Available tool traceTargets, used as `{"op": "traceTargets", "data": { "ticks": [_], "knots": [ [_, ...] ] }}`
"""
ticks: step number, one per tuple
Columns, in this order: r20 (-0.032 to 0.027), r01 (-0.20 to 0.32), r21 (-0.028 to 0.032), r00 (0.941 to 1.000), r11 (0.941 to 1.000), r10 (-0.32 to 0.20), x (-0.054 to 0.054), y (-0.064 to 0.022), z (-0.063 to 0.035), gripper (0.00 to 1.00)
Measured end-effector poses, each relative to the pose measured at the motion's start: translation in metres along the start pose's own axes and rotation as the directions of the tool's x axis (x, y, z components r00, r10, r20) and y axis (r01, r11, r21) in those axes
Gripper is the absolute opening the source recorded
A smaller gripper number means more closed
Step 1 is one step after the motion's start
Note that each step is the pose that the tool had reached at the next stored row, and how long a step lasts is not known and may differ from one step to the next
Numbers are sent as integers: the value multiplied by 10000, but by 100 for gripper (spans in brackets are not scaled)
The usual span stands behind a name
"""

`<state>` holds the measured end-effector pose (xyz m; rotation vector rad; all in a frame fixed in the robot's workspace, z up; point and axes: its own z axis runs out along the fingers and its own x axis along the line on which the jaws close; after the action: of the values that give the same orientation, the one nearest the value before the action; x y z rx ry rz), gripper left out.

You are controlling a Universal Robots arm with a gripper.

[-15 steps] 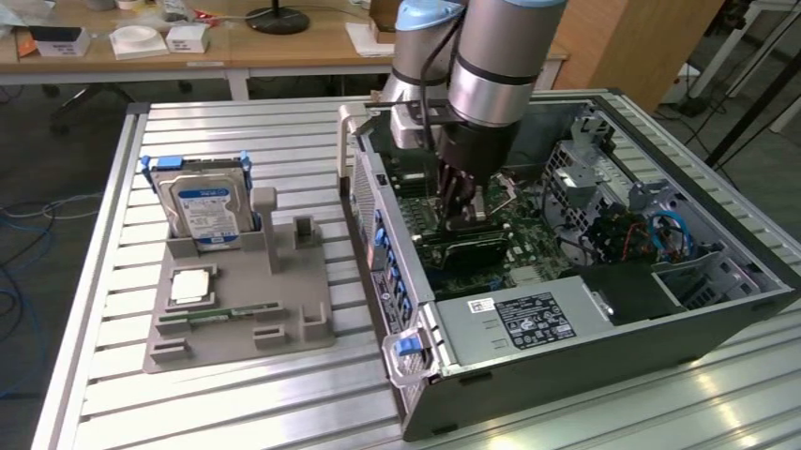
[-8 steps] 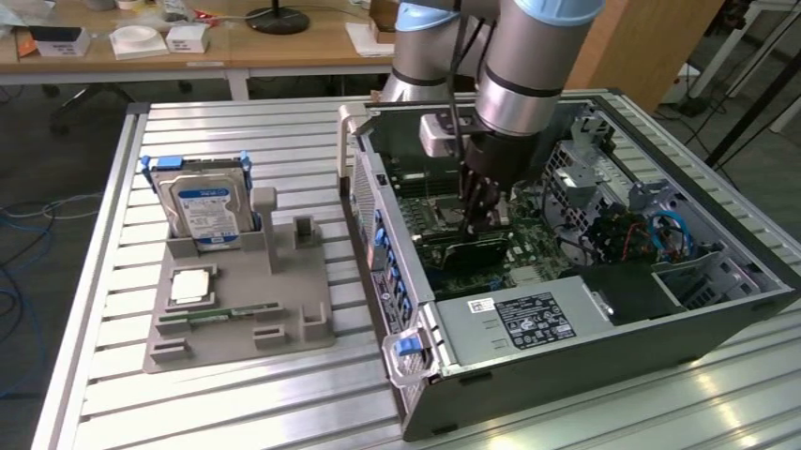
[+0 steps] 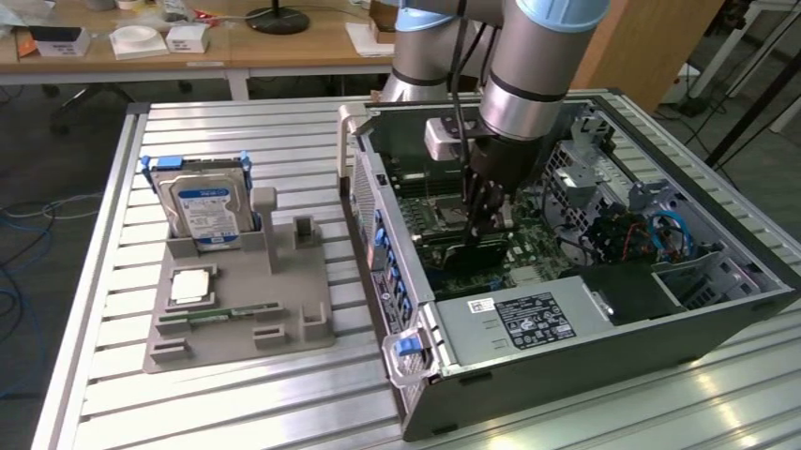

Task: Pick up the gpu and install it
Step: 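Press down on the gpu until it lock into place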

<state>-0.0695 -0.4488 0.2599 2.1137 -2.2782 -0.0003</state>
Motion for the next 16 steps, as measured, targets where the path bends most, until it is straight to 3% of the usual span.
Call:
{"op": "traceTargets", "data": {
  "ticks": [6,7,8,9,16],
  "knots": [
    [-8,0,0,10000,10000,0,1,1,19,11],
    [35,-2,9,10000,10000,2,-4,1,1,11],
    [59,-5,24,10000,10000,4,-6,0,-33,11],
    [29,-11,12,10000,10000,11,0,3,-129,11],
    [31,-50,11,10000,10000,50,9,11,-448,11]
  ]
}}
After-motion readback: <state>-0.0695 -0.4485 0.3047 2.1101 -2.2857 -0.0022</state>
